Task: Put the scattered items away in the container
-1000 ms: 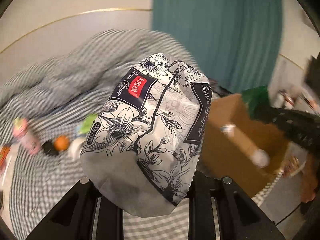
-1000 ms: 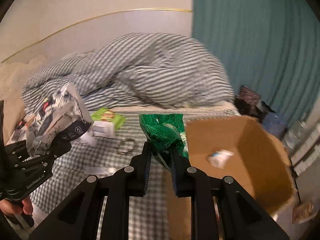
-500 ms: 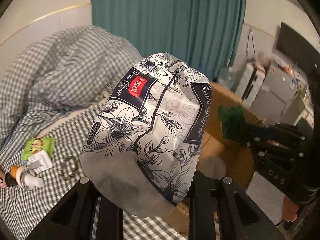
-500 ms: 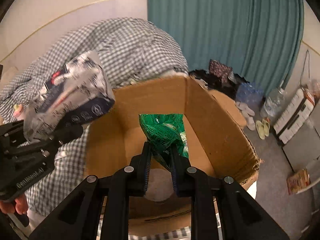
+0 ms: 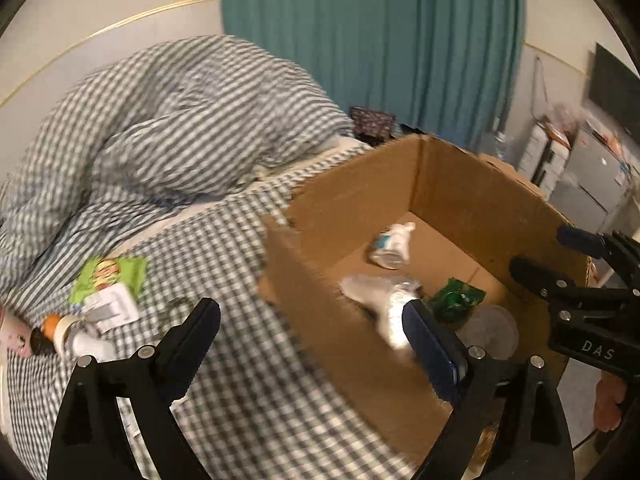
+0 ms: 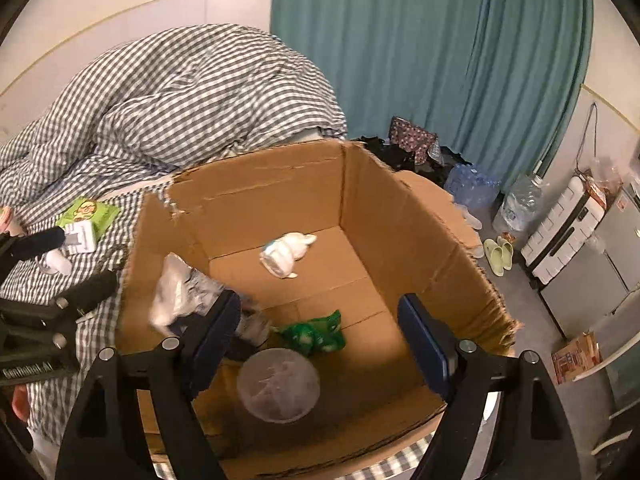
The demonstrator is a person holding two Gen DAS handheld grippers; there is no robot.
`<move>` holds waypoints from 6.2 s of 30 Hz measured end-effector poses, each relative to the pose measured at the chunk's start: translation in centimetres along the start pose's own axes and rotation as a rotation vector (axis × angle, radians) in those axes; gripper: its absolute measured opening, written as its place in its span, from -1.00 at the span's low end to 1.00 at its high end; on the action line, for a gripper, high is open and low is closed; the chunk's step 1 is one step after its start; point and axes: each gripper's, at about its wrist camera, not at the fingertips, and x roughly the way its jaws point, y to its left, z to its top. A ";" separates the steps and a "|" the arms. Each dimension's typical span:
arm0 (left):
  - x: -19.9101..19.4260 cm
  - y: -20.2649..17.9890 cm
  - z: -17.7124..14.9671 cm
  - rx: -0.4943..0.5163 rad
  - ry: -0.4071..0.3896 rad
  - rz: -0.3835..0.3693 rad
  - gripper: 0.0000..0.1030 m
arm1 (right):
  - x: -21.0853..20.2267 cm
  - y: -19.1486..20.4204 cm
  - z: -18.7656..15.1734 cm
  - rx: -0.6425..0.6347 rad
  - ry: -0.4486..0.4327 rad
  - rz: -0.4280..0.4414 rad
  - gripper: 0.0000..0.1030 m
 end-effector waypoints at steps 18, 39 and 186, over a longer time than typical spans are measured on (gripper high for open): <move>-15.1 20.6 -10.0 -0.298 -0.078 0.408 1.00 | -8.4 21.2 -0.6 -0.172 -0.103 0.242 0.56; -10.3 31.1 -20.3 -0.513 0.012 0.408 1.00 | -2.3 31.6 -4.2 -0.283 0.029 0.372 0.57; 2.6 -4.6 1.1 0.020 -0.064 -0.005 0.69 | -0.2 -3.5 -0.6 0.129 0.004 0.174 0.10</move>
